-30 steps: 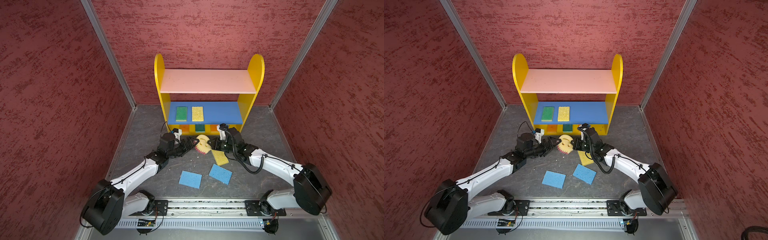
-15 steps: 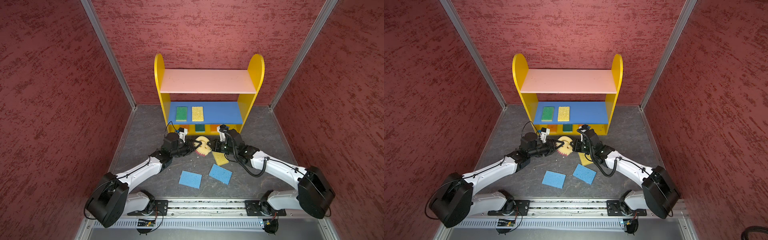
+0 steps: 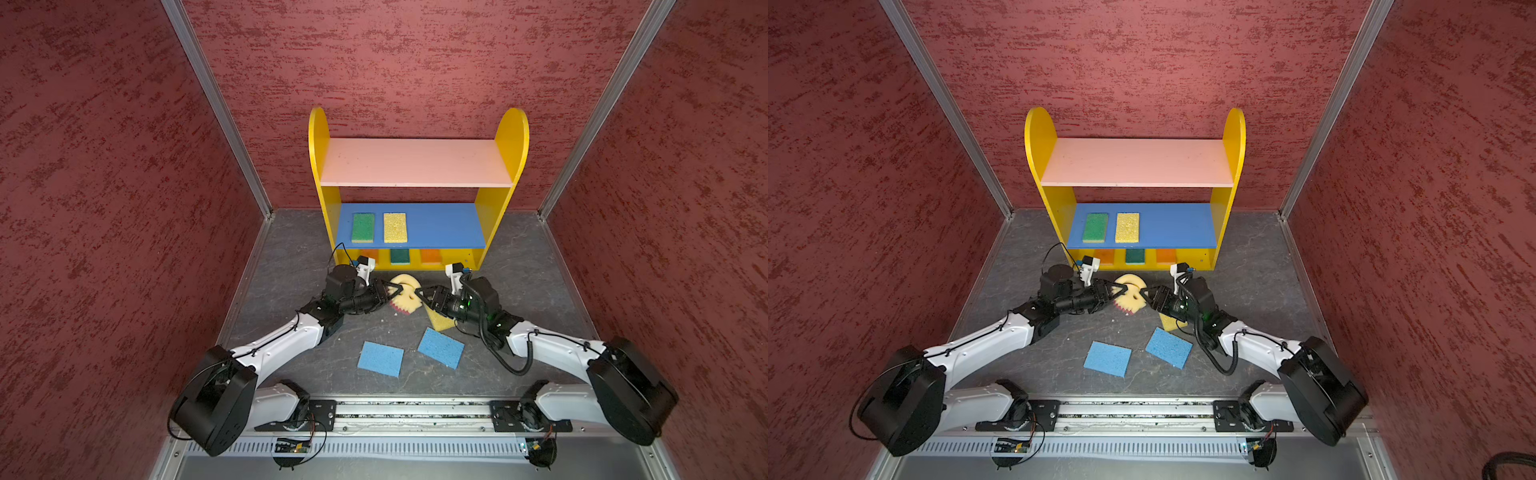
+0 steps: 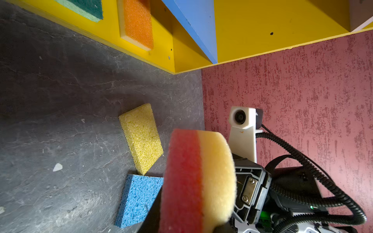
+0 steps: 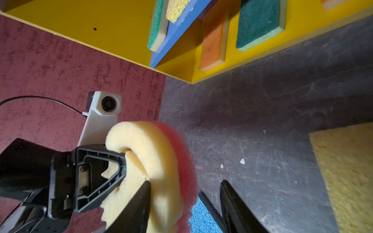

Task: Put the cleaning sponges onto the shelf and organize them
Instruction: 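Lift the smiley sponge with the right gripper while the left gripper steadies it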

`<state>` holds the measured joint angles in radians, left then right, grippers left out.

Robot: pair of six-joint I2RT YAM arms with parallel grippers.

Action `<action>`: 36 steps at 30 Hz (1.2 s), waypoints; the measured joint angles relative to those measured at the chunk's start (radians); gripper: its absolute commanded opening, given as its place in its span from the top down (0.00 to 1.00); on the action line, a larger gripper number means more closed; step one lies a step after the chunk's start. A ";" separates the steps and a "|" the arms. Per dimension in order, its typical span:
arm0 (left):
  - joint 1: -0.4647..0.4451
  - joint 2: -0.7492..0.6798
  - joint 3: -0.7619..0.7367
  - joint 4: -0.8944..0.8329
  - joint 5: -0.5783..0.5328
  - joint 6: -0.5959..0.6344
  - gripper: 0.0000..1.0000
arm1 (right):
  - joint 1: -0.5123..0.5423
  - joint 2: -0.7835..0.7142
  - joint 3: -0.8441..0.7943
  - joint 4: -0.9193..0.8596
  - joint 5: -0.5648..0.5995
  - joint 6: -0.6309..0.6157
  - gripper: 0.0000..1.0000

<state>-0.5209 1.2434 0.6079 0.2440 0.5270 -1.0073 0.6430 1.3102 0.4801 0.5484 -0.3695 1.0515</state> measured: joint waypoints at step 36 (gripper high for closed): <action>-0.001 -0.020 0.000 0.098 -0.011 -0.028 0.23 | 0.018 0.344 -0.109 0.787 -0.120 0.337 1.00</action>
<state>-0.5217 1.2236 0.6075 0.3420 0.5156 -1.0351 0.6605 1.6547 0.3710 1.3350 -0.4892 1.3888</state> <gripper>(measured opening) 0.714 0.079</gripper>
